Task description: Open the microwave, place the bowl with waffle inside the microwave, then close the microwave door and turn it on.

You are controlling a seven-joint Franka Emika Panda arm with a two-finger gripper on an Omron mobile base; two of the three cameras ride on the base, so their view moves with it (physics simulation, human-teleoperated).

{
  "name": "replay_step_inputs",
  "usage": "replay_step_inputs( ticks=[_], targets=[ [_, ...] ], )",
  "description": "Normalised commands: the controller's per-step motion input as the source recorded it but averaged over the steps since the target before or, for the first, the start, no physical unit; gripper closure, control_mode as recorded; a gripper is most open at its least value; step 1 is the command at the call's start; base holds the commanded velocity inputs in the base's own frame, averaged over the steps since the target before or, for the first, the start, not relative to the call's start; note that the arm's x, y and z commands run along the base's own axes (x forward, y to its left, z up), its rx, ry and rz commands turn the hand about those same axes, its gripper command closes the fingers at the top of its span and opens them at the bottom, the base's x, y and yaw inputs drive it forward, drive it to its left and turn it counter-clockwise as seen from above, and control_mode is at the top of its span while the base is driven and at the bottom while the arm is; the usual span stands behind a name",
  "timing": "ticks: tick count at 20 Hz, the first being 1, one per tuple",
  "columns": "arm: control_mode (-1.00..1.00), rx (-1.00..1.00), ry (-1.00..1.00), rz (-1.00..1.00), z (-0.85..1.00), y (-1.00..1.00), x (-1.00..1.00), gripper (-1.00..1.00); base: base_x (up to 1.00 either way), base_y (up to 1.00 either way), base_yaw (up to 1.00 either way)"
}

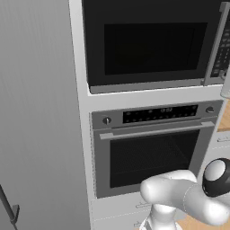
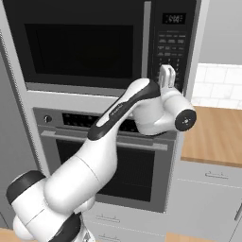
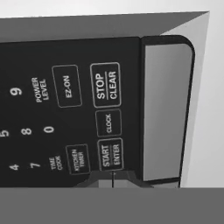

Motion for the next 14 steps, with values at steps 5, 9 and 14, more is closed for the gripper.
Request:
replay_step_inputs(
  ticks=[5,9,14],
  targets=[
    [-1.0,0.0,0.0,-0.03,-0.19,-0.15,0.65,1.0,0.0,0.0,0.0],
    [-1.0,0.0,-0.01,-0.03,-0.2,-0.11,0.57,1.0,0.0,0.0,0.0],
    [-1.0,0.0,-0.17,-0.02,-0.02,-0.06,-0.32,1.0,0.0,0.0,0.0]
  ],
)
